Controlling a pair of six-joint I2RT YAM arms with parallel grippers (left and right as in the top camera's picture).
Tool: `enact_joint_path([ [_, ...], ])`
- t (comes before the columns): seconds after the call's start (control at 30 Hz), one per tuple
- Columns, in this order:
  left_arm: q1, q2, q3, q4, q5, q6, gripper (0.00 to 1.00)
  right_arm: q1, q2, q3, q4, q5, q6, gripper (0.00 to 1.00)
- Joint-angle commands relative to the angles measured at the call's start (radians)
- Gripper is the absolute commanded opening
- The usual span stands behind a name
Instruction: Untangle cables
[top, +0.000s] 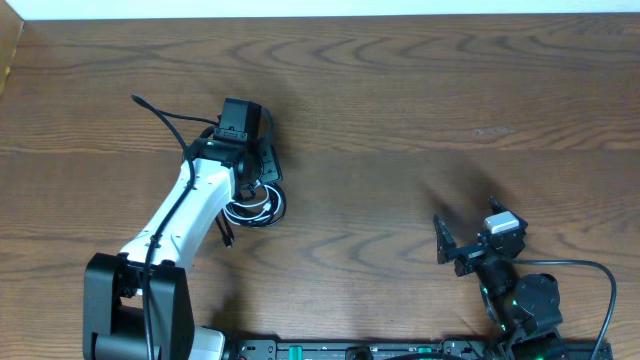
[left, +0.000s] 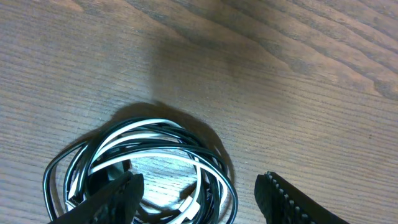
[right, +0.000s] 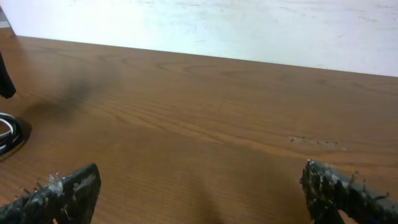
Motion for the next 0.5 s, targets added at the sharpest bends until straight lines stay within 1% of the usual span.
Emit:
enact_joint_path([
  [0.0,0.005,0.016,-0.019,-0.005,-0.01,-0.024,0.63,0.004,-0.001,-0.002,-0.005,0.004,-0.015,0.99],
  [0.1,0.005,0.035,-0.019,-0.005,-0.01,-0.043,0.63,0.004,-0.001,-0.002,-0.005,0.004,-0.015,0.99],
  [0.47,0.003,0.106,-0.021,-0.002,-0.008,-0.044,0.63,0.004,-0.001,-0.002,-0.005,0.004,-0.015,0.99],
])
